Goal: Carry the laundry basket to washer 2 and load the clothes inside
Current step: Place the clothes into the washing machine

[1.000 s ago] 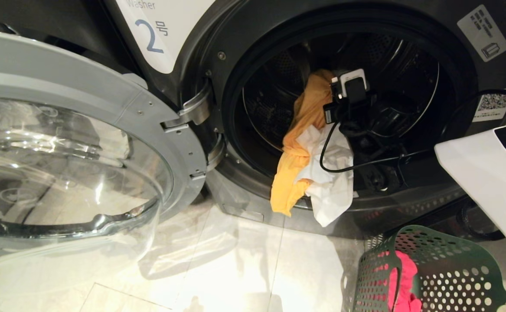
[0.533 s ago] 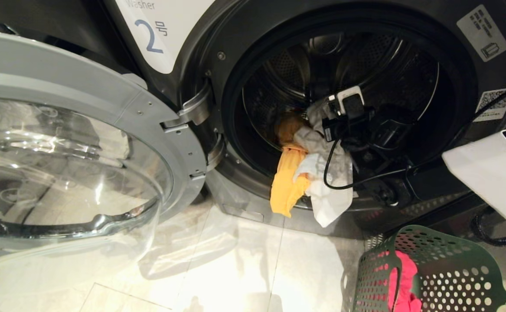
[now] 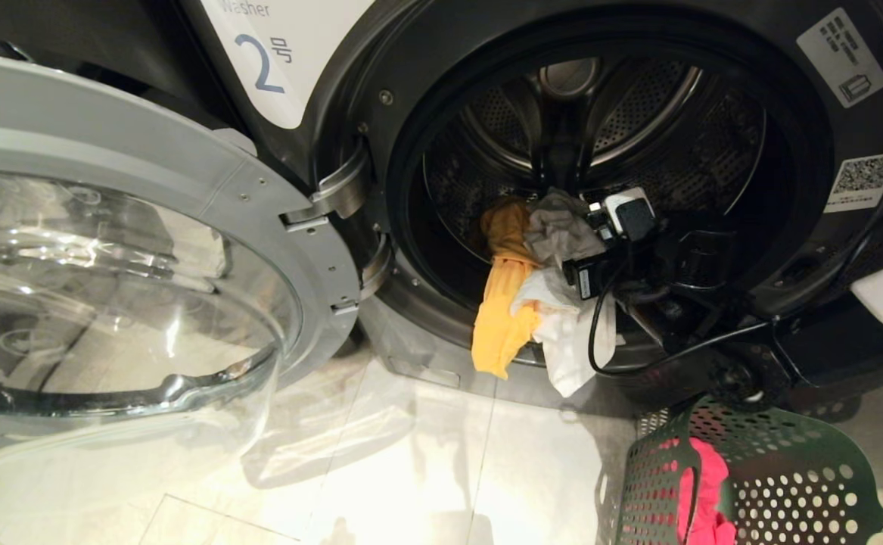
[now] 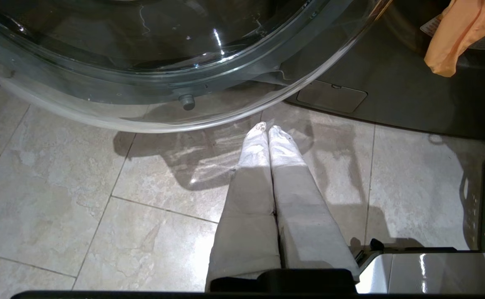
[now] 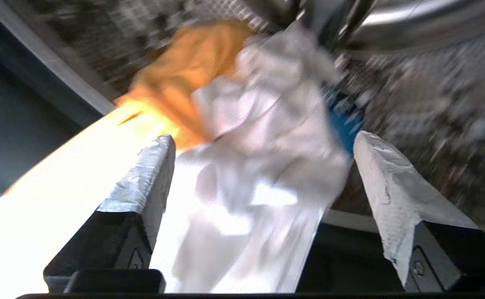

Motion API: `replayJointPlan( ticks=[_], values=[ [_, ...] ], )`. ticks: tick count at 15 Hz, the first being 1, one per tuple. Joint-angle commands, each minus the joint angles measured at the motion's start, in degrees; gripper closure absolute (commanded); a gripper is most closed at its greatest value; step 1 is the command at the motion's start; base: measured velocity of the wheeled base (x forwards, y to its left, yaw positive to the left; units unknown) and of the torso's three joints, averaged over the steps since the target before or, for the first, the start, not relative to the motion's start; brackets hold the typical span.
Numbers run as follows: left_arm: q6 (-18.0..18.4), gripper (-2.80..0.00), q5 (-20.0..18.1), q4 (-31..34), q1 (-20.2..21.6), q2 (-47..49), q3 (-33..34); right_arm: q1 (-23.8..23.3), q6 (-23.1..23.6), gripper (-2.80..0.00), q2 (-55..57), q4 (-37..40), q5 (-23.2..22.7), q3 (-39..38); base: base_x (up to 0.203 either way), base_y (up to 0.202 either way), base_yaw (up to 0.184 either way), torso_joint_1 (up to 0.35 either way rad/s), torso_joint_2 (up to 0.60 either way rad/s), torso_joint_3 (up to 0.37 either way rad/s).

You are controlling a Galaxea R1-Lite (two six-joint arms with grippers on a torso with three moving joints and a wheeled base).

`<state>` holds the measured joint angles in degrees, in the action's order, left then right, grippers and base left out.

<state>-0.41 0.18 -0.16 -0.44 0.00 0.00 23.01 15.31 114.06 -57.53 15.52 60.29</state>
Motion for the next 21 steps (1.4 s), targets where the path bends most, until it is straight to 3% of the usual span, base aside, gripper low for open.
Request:
replayJointPlan(
  ticks=[1, 5, 8, 9, 12, 17, 21],
  values=[
    [-0.02, 0.0, 0.08, -0.02, 0.0, 0.09, 0.09, 2.18, -2.79, -2.8, -8.21, 2.34, 0.07, -6.77, 0.0, 0.0, 0.0, 0.0, 0.0, 0.0],
    [-0.02, 0.0, -0.01, -0.02, 0.0, 0.09, 0.09, 8.23, -9.84, -2.8, -13.97, 4.88, 0.74, -16.73, 0.0, 0.0, 0.0, 0.0, 0.0, 0.0],
    [-0.02, 0.0, -0.01, -0.02, 0.0, 0.09, 0.09, 11.26, -18.82, -2.8, -11.95, 11.51, 7.98, -16.22, 0.0, 0.0, 0.0, 0.0, 0.0, 0.0],
    [-0.02, 0.0, -0.01, -0.02, 0.0, 0.09, 0.09, 12.12, -22.36, -2.8, -10.32, 14.01, 9.75, -15.19, 0.0, 0.0, 0.0, 0.0, 0.0, 0.0],
    [-0.02, 0.0, -0.01, -0.02, 0.0, 0.09, 0.09, 12.69, -26.98, -2.8, -4.1, 20.33, 14.76, -10.06, 0.0, 0.0, 0.0, 0.0, 0.0, 0.0],
    [-0.02, 0.0, -0.01, -0.02, 0.0, 0.09, 0.09, 12.91, -39.79, -2.8, 4.18, 35.22, 15.5, 3.13, 0.0, 0.0, 0.0, 0.0, 0.0, 0.0],
    [-0.02, 0.0, -0.01, -0.02, 0.0, 0.09, 0.09, 12.76, -42.24, -2.8, 9.76, 37.4, 15.6, 10.45, 0.0, 0.0, 0.0, 0.0, 0.0, 0.0]
  ],
)
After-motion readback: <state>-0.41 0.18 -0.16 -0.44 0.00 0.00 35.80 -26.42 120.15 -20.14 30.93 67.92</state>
